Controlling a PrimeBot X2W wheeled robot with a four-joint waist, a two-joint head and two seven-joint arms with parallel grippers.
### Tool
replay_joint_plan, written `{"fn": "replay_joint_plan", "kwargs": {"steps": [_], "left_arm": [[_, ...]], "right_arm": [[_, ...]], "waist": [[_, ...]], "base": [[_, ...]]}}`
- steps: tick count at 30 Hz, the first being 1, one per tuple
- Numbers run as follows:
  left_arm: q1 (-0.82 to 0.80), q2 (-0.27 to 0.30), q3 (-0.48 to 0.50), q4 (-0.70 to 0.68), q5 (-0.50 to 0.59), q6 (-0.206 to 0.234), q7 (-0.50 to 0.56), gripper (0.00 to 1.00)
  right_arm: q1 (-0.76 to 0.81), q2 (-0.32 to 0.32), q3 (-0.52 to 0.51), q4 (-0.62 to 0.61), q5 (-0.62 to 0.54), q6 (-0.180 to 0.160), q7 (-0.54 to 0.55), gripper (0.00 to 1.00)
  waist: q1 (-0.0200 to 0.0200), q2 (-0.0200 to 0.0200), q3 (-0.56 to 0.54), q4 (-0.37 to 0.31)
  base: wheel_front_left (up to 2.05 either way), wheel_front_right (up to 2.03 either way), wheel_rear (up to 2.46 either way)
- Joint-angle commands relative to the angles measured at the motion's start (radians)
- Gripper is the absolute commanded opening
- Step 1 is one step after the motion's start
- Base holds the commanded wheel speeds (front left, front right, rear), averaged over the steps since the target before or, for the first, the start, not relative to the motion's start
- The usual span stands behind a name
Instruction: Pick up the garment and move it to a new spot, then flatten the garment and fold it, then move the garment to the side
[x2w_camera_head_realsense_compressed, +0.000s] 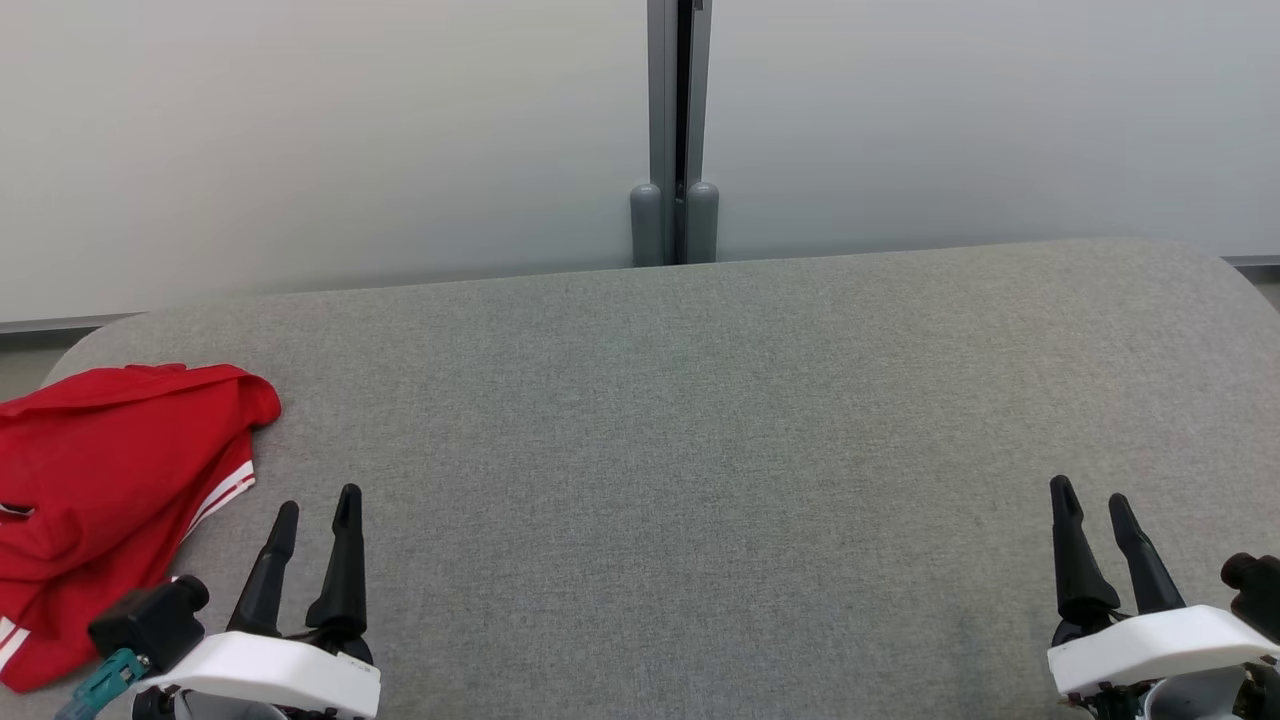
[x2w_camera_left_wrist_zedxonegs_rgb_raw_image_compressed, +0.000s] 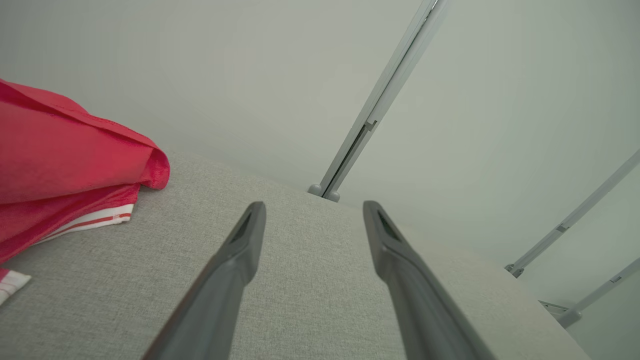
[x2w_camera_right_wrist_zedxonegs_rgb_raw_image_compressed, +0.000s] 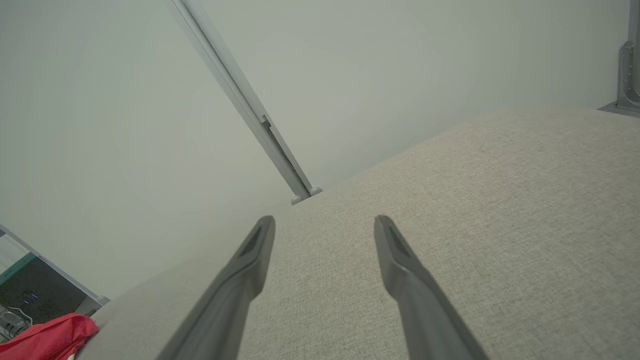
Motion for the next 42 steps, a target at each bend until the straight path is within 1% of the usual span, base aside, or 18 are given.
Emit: {"fn": "replay_joint_plan", "kwargs": {"steps": [1, 18, 31, 42], "left_arm": [[-0.007, 0.011, -0.003, -0.008, 0.030, 0.006, -0.009, 1.00], [0.011, 0.023, -0.022, 0.022, 0.213, 0.034, -0.054, 1.00], [0.015, 0.024, -0.031, 0.042, 0.322, 0.051, -0.082, 1.00], [0.023, 0.017, -0.032, 0.059, 0.402, 0.053, -0.105, 1.00]], "right_arm": [[-0.006, -0.009, 0.004, -0.005, -0.031, 0.000, -0.013, 1.00], [0.007, -0.007, 0.015, 0.026, -0.244, 0.000, -0.048, 1.00], [0.018, -0.003, 0.029, 0.027, -0.355, 0.000, -0.072, 1.00], [0.033, 0.005, 0.029, 0.027, -0.397, 0.001, -0.079, 1.00]], "waist": [[0.0000, -0.0001, -0.001, 0.000], [0.0000, -0.0001, -0.012, 0.001], [0.0000, -0.0001, -0.018, -0.002], [0.0000, -0.0001, -0.023, -0.002]], "base": [[0.00, 0.00, 0.00], [0.00, 0.00, 0.00], [0.00, 0.00, 0.00], [0.00, 0.00, 0.00]]}}
